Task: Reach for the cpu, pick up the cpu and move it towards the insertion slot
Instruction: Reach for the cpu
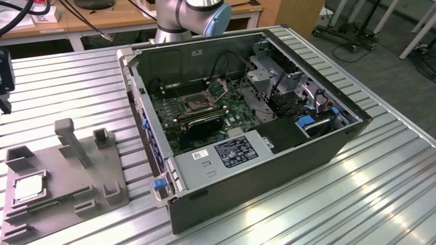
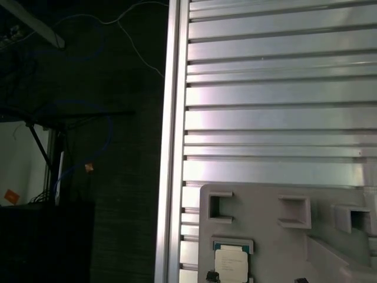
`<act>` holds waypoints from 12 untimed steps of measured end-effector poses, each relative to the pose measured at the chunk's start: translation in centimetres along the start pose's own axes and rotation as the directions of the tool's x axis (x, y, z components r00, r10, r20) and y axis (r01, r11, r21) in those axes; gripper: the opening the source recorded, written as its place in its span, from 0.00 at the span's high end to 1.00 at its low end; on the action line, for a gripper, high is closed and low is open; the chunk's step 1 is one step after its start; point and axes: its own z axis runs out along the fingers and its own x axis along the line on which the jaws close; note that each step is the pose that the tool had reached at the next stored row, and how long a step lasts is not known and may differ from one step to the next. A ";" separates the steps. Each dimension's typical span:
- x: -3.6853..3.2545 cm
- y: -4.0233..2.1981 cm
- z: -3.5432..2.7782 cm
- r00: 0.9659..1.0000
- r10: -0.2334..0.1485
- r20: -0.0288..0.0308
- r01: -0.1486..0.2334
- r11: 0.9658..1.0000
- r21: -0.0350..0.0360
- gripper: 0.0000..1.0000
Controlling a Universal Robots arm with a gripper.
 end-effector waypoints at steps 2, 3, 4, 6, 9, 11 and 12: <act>0.03 -0.03 0.07 1.000 0.000 0.001 0.000 1.000 0.000 0.42; 0.04 -0.07 0.12 1.000 0.000 0.001 0.000 1.000 0.000 0.42; 0.05 -0.12 0.20 1.000 0.000 0.002 0.000 1.000 0.000 0.42; 0.08 -0.21 0.34 1.000 0.000 0.002 0.000 1.000 -0.001 0.42; 0.16 -0.35 0.56 1.000 0.000 0.005 0.000 1.000 -0.004 0.42; 0.17 -0.38 0.65 1.000 0.000 0.006 0.000 1.000 -0.007 0.42; 0.17 -0.39 0.66 1.000 0.000 0.006 0.000 1.000 -0.007 0.42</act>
